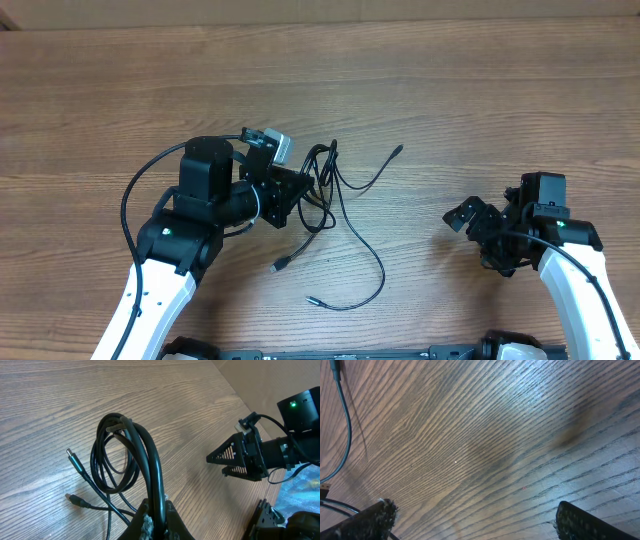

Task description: Untangle cables

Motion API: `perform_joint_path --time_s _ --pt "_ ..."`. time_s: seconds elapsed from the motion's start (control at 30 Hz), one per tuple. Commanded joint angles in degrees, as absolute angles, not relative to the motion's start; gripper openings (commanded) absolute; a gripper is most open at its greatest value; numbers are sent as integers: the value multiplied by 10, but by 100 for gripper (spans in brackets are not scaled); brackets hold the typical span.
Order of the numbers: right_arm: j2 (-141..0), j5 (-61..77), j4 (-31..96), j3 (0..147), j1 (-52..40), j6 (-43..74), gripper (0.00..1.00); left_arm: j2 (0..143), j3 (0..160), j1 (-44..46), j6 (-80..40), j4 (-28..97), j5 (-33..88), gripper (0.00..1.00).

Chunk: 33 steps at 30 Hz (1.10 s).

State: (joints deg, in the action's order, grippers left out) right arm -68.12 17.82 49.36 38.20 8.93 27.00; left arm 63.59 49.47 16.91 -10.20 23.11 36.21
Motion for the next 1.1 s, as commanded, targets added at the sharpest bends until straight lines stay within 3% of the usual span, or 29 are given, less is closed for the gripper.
perform_joint_path --time_s 0.0,0.57,0.77,1.07 --pt "-682 181 491 387 90 271 100 629 497 173 -103 229 354 4" --pt "-682 181 491 387 90 271 100 629 497 173 -103 244 324 4" --pt "-682 181 491 387 90 271 100 629 497 173 -49 291 317 4" --pt "-682 181 402 387 90 272 100 629 497 173 94 305 546 4"
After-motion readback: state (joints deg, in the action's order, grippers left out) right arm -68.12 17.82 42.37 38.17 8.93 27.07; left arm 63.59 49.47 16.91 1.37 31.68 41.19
